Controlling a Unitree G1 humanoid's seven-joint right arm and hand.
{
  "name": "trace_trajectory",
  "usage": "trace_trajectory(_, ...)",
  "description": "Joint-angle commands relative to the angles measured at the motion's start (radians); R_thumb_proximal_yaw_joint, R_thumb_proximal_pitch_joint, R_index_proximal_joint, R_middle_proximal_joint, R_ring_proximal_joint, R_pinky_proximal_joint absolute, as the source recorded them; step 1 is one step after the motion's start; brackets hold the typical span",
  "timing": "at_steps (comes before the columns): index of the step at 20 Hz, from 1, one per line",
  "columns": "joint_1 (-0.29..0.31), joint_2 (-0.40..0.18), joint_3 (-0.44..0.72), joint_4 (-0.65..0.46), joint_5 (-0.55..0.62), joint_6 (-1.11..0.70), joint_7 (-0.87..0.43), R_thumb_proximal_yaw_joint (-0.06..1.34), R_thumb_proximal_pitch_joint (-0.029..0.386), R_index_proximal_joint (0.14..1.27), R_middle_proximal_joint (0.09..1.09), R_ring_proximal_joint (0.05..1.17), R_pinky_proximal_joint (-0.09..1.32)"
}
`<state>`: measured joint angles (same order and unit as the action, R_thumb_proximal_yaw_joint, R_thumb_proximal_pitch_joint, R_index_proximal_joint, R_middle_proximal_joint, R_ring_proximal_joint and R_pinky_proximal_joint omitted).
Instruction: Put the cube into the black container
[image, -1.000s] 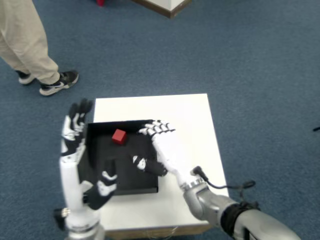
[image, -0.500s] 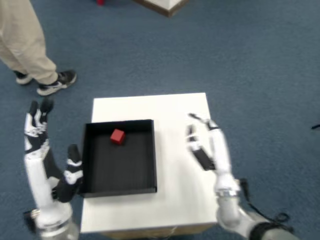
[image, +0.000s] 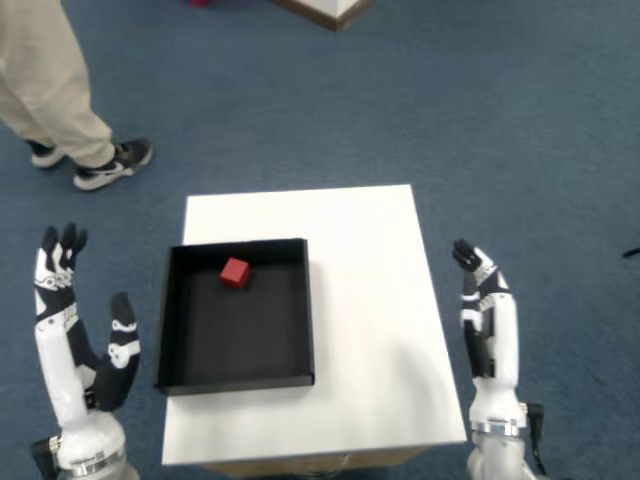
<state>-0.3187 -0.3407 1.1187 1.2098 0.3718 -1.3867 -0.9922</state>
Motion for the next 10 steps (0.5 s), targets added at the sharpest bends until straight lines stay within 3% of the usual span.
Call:
trace_trajectory(1,-0.033,-0.012,-0.024,0.002,0.023,-0.110,0.018,0.05,0.232,0.30,0.29,0.33,0.25)
trace_trajectory(10,-0.003,0.039,-0.020,0.092,0.043,-0.138,0.068,0.00,0.239,0.27,0.26,0.32,0.23)
